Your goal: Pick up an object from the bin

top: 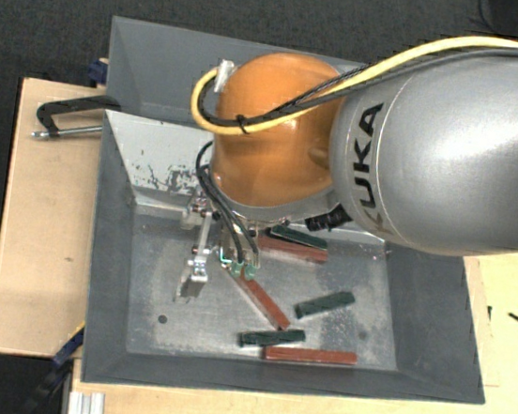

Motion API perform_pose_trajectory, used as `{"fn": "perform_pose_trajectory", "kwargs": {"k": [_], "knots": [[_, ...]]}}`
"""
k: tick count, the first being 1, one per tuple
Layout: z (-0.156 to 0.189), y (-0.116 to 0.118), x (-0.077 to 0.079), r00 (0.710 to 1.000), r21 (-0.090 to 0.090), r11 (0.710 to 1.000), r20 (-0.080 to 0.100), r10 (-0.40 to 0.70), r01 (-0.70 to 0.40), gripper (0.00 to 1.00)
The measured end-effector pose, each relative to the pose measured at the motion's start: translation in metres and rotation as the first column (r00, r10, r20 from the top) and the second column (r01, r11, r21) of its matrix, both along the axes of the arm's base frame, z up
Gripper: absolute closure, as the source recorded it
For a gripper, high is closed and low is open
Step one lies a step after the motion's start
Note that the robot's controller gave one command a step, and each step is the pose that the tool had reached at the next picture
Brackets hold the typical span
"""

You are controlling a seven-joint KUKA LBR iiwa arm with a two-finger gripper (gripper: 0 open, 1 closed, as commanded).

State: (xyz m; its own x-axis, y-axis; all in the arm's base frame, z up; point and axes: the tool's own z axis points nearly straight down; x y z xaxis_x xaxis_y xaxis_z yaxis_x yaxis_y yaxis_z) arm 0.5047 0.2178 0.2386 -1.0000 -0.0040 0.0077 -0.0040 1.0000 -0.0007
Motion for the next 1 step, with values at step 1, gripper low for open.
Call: {"fn": "perform_pose_trajectory", "kwargs": {"k": [1], "knots": [[0.0045, -0.0013, 0.0021, 1.0, 0.002, 1.0, 0.008, -0.003, 0.003, 0.0]]}}
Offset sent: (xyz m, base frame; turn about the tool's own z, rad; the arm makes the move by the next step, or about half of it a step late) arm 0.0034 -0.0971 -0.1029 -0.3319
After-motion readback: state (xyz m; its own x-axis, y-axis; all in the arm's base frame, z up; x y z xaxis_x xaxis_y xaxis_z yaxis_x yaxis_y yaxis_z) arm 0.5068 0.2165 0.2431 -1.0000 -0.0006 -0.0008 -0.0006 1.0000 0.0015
